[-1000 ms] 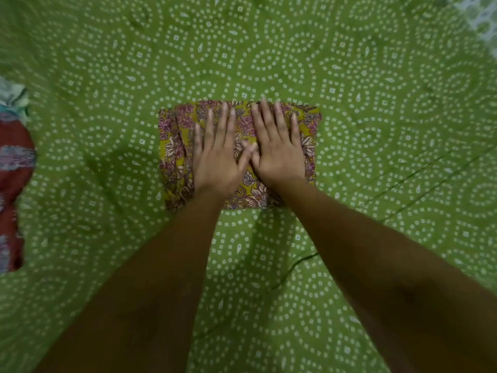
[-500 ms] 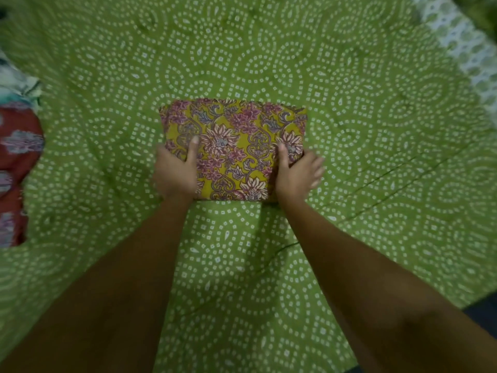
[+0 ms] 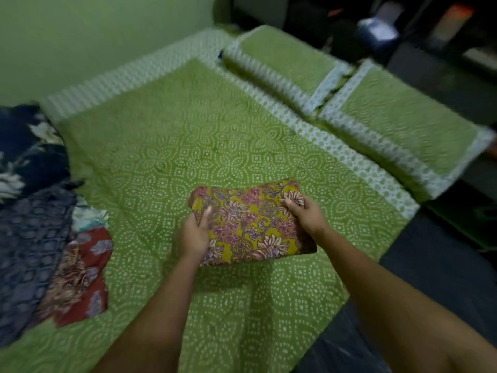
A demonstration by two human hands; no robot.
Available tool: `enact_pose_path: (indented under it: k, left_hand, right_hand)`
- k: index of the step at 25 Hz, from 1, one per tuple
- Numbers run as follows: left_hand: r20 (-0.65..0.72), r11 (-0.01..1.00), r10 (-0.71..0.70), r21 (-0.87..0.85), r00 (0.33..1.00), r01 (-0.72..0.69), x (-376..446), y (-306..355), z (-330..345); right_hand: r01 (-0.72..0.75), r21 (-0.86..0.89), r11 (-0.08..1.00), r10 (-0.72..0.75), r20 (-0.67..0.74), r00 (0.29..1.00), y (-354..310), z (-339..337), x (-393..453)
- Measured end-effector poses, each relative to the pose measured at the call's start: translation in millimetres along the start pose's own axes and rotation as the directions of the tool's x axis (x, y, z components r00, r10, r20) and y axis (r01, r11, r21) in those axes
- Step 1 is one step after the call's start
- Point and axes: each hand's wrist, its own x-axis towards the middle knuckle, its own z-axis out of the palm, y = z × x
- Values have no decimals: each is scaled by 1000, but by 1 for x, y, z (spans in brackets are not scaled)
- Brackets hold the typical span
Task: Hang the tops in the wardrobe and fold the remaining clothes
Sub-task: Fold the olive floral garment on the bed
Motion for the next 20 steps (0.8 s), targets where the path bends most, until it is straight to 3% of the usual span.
enact_pose_path:
  k: [4, 7, 12, 14, 17, 20]
  left_hand:
    - [123, 994, 83, -81, 989, -74, -88, 84, -15]
    - [262, 985, 128, -147, 957, -91, -140, 139, -1]
    - [554, 978, 202, -65, 807, -200, -205, 209, 82]
    - [600, 957, 271, -81, 752, -280, -233, 236, 139]
    - [630, 911, 381, -132, 677, -390, -286, 283, 225]
    - [657, 878, 450, -199, 605, -436, -344, 332, 302]
  right_hand:
    - [74, -75, 994, -91, -248, 964, -36, -74, -108]
    - [50, 1, 999, -46, -389, 920, -54, -134, -185]
    - [12, 171, 985, 77, -505, 860, -27, -253, -259]
    - [-21, 120, 992, 87, -577, 812, -15, -308, -279]
    - [-184, -81, 980, 77, -695, 715, 1, -391, -304]
    - [-319, -170, 932, 40, -830, 556, 14, -473, -333]
